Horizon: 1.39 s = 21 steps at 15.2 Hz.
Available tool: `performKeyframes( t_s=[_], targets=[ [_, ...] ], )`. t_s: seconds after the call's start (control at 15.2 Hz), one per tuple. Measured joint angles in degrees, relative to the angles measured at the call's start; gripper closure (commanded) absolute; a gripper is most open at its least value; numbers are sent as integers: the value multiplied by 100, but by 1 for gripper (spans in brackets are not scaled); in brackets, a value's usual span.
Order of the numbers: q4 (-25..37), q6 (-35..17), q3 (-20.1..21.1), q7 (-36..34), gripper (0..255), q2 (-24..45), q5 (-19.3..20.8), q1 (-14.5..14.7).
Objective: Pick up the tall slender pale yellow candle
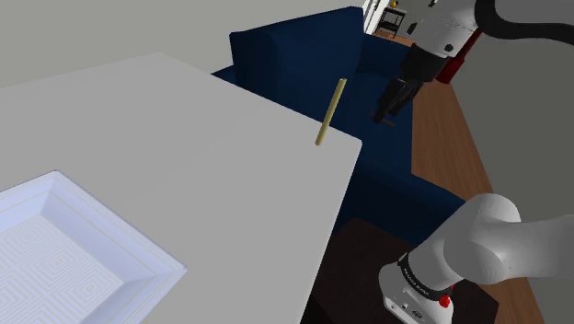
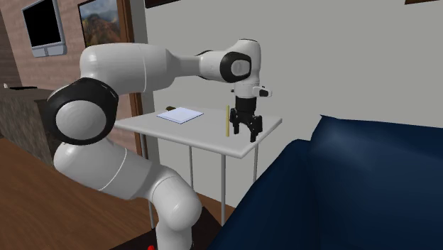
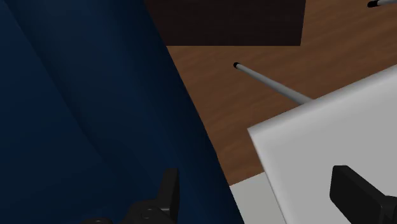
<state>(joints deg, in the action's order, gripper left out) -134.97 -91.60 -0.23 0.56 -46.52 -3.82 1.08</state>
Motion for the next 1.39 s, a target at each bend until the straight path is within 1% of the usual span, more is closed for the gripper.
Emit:
performKeyframes(
  t_s=[0.13,0.26,0.66,0.86,0.92,1.19,1.25,1.39],
  targets=[
    [81,33,57,-67,0,30,-25,11],
    [325,70,238,-280,0,171,-97,43],
    [1310,345,899,-1093,0,648,-281,109],
    [1871,418,1266,-1533,0,1018,-314,103],
    [2171,521,1379,-1679,0,1183,-302,90],
    [3029,750,1832,-2240,0,1688,-230,49],
    [3080,723,1902,-2319,0,1751,-222,47],
    [2993,634,1948,-2371,0,1742,-230,56]
  ],
)
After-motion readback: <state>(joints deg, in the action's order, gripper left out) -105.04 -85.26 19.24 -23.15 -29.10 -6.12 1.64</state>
